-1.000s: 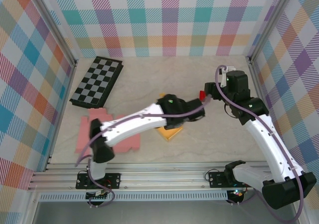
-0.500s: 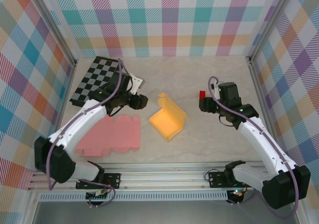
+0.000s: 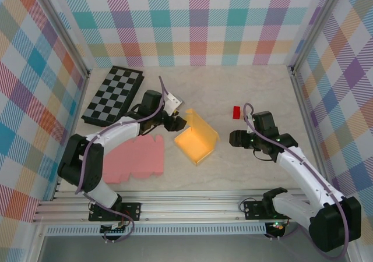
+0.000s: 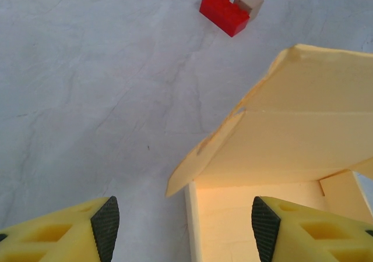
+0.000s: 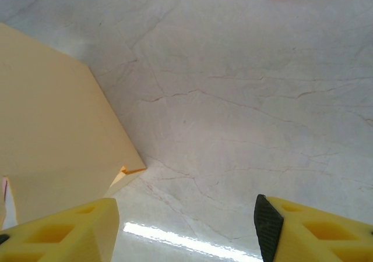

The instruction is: Fold the paper box

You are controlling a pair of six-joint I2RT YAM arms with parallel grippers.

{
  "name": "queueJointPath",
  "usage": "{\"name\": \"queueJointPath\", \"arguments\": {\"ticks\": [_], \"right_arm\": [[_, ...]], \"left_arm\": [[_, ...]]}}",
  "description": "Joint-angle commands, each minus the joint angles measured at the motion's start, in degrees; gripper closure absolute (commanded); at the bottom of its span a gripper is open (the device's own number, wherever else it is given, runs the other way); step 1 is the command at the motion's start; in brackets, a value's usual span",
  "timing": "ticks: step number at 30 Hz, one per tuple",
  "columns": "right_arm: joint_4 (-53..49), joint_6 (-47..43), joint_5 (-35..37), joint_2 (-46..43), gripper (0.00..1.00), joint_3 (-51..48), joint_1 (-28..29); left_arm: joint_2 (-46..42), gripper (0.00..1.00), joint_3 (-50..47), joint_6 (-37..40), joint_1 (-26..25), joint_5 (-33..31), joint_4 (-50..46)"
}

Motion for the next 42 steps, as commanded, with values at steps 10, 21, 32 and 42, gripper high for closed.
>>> {"name": "queueJointPath", "arguments": {"ticks": [10, 21, 32, 42], "right_arm": [[2.1, 2.2, -4.7, 1.1, 0.36, -1.8, 1.9], [5.3, -0.4, -3.6, 6.3, 0.37, -0.8, 7.8], [12.4, -7.4, -4.0, 10.6, 0.38, 0.5, 12.1], [13.9, -16.8, -3.6, 10.4, 0.41, 3.2, 14.5]], "left_arm": [[8.7, 0.39, 8.1, 4.2, 0.6, 11.1, 1.3], [9.2, 0.73, 9.0, 3.6, -0.2, 14.5, -1.6], [6.4, 0.89, 5.9, -1.0, -2.0, 13.7, 1.9], [3.4, 0.9, 2.4, -2.1, -3.3, 10.0, 5.0]]}}
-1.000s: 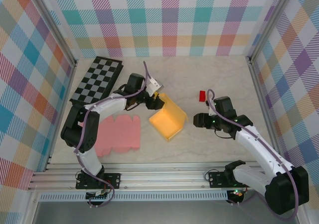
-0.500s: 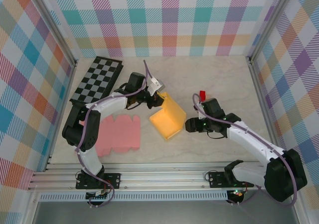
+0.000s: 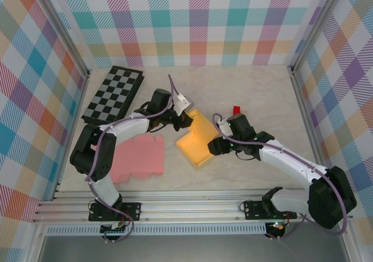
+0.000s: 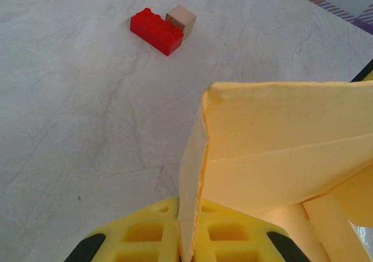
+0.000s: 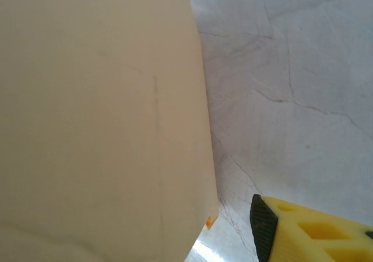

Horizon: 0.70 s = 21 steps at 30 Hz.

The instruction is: Fold the paper box

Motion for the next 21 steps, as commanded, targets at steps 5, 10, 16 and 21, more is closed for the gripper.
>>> {"name": "queueJointPath", "arguments": {"ticks": [5, 10, 16, 21], "right_arm": [[1.1, -8.2, -0.5, -1.6, 0.48, 3.3, 0.4], [1.5, -9.9, 1.1, -0.3, 0.5, 3.3, 3.6], [2.0, -11.5, 6.3, 2.2, 0.51, 3.8, 7.3], [0.8, -12.5, 10.8, 5.3, 0.51, 5.1, 11.5]], "left_arm": [[-4.2, 0.9, -2.6, -5.2, -0.8, -2.5, 6.6], [-5.5, 0.92, -8.1, -13.0, -1.8, -10.2, 17.6], [-5.9, 0.93, -16.4, -18.7, -2.9, -15.5, 29.1], [-8.3, 0.91, -21.7, -18.1, -4.9, -17.8, 30.1]]}}
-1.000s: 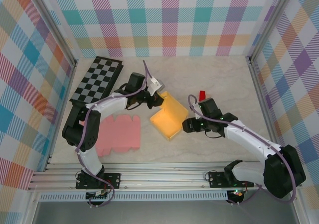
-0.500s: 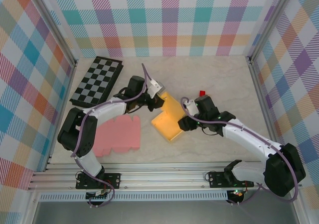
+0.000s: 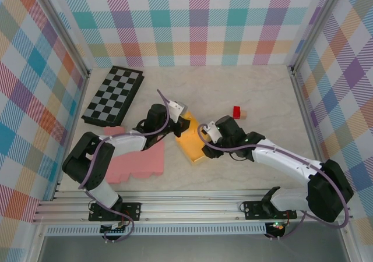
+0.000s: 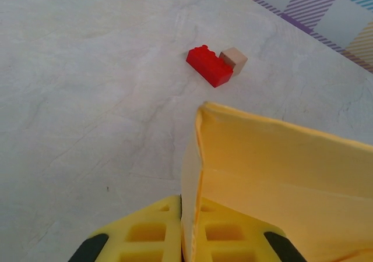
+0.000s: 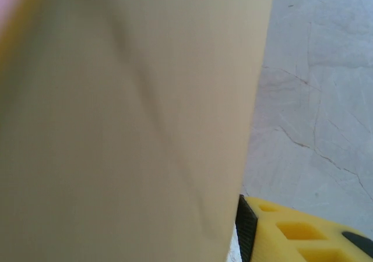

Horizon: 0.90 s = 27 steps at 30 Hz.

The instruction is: Fold the paper box

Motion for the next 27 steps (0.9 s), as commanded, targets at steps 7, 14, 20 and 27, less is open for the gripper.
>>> {"name": "queueJointPath", "arguments": {"ticks": [7, 14, 20, 27], "right_arm": [[1.0, -3.2, 8.1, 5.0, 0.51, 2.4, 7.0], [0.9, -2.6, 12.0, 7.6, 0.51, 2.2, 11.3], [0.7, 0.8, 13.8, 8.5, 0.51, 1.8, 12.3], [-0.4, 1.4, 15.5, 8.8, 0.51, 2.1, 12.5]], "left_arm": [[-5.3, 0.85, -8.2, -1.1, -2.7, -7.0, -0.8], [-9.7, 0.7, -12.9, -6.5, -3.0, -13.9, -5.6], [-16.5, 0.54, -14.4, -10.5, -3.0, -17.3, -11.0], [-27.2, 0.51, -14.5, -17.2, -3.0, -20.4, -23.4]]}}
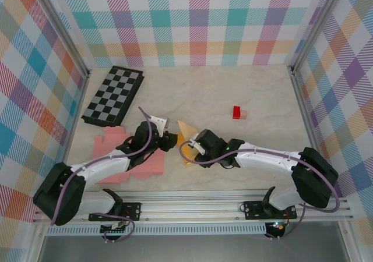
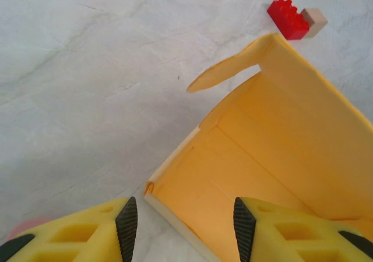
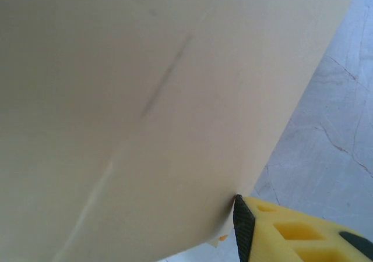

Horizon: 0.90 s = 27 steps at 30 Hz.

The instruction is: Fold the paper box

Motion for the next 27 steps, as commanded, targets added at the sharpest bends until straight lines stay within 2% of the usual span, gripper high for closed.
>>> {"name": "queueJointPath", "arguments": {"ticks": [1, 4, 6, 9, 12, 17, 27], "right_arm": [[-1.0, 1.4, 1.7, 0.6, 0.52, 1.1, 0.4], [-1.1, 1.3, 1.9, 0.5, 0.51, 1.1, 0.4], [-1.1, 1.0, 1.8, 0.6, 0.51, 1.2, 0.4], [-1.0, 0.8, 1.8, 0.6, 0.51, 1.2, 0.5], [-0.6, 0.7, 2.0, 0.7, 0.51, 1.0, 0.5], [-0.2, 1.0, 1.9, 0.9, 0.51, 1.0, 0.5], [0.6, 0.7, 2.1, 1.1, 0.51, 0.3, 0.5]], "left_arm": [[-6.6, 0.51, -0.8, -6.6, -0.5, -3.5, -9.5], [-14.1, 0.5, -0.8, -11.2, -0.5, -8.1, -18.0], [-18.8, 0.44, 0.3, -13.8, -0.5, -11.6, -23.3], [-22.2, 0.32, 3.4, -18.0, -0.5, -14.4, -26.2], [-19.7, 0.25, 7.5, -22.4, -0.4, -13.4, -26.4], [-11.3, 0.17, 13.3, -30.5, -0.3, -7.2, -23.7], [0.2, 0.11, 19.5, -34.1, -0.5, 0.7, -19.2]]}}
